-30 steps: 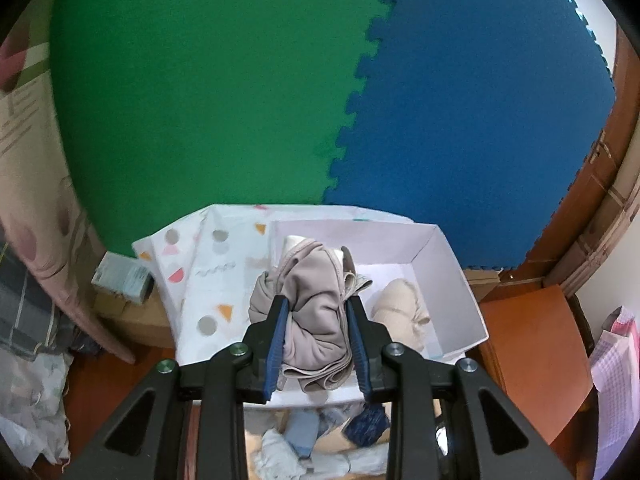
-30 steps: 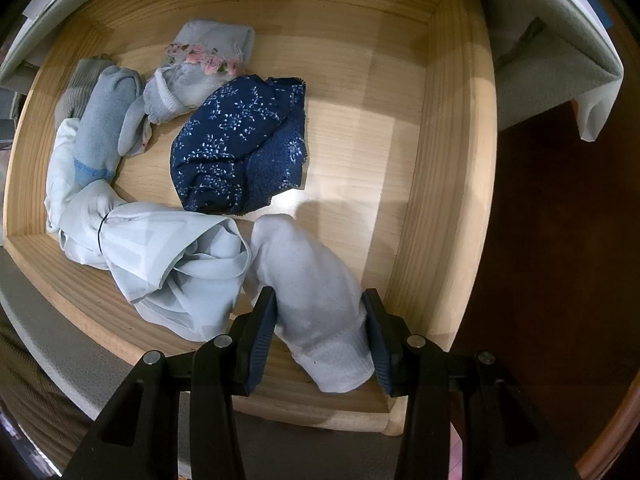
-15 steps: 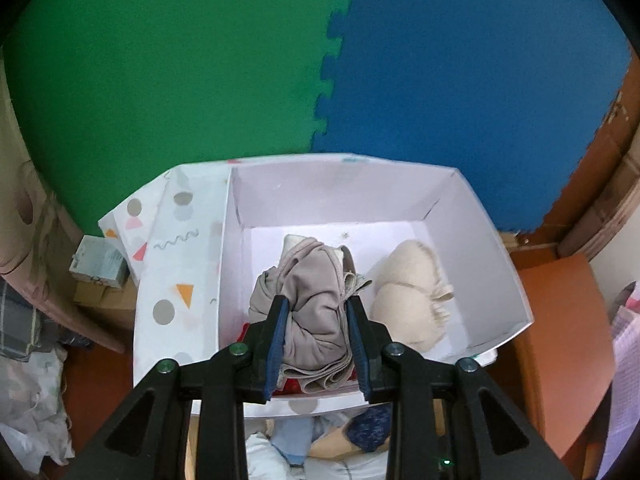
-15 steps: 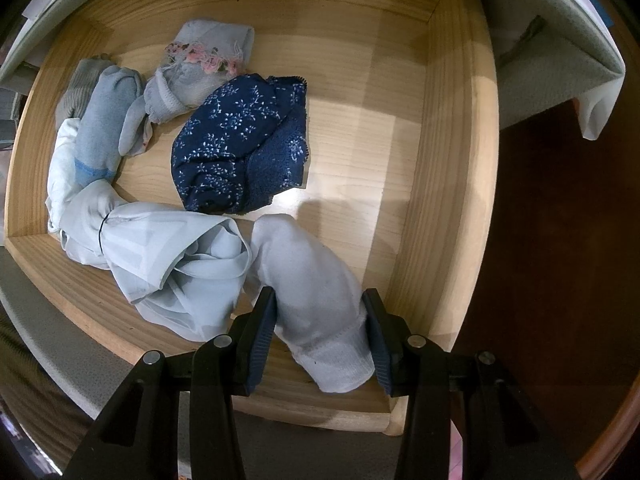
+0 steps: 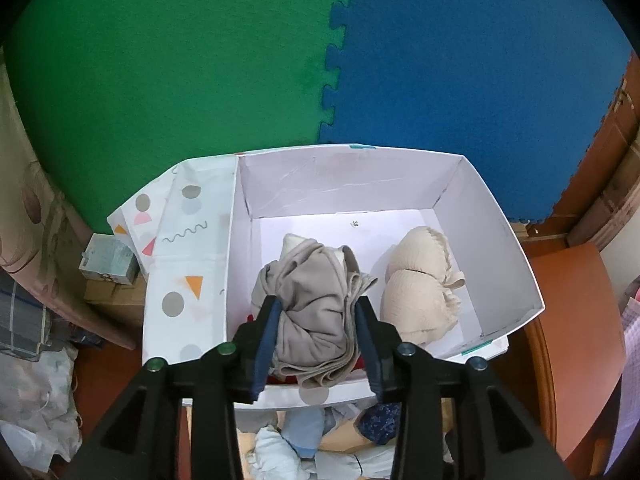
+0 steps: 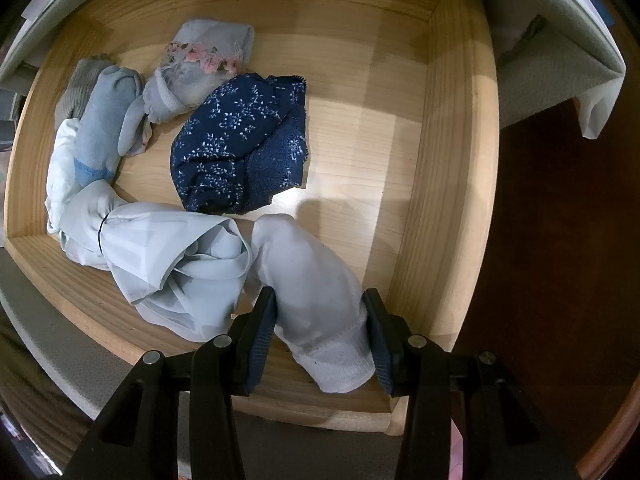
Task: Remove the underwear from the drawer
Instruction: 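Lift the beige briefs with the left tool and drop them into the white box, then close the right tool on the white rolled sock while the left tool returns over the drawer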
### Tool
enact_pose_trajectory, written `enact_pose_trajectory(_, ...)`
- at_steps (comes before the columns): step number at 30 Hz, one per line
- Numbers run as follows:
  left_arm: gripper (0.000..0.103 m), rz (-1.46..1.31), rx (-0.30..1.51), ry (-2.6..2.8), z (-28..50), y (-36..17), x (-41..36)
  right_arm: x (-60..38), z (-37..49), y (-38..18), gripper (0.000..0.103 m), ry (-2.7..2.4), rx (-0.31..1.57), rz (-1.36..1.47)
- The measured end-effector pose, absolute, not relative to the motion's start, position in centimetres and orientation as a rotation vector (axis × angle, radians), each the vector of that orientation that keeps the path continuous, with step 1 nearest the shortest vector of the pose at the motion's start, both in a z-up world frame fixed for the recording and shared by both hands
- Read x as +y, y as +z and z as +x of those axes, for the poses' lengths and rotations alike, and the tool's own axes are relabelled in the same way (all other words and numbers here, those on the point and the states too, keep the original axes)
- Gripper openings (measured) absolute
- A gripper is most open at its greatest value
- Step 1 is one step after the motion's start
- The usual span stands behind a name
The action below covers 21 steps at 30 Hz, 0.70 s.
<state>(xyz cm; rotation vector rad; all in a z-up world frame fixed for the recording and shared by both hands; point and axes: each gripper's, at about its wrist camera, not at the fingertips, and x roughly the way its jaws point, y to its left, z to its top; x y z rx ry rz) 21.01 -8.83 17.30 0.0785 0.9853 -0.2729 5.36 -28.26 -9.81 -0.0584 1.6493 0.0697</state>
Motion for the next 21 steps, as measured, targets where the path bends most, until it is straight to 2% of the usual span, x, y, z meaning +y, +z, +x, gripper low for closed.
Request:
enact_pose_trajectory(7,0.049,0.094,0.979,-0.275,20.7,18.1,-8.8,-28.2,5.4,-9.8,0.041,0.070,1.649,-0.058)
enact_pose_trajectory(21,0.050,0.159,0.976,-0.248,17.4,18.4,-5.2,-27.5,5.5,-9.9,0.041,0.066,1.648,-0.074)
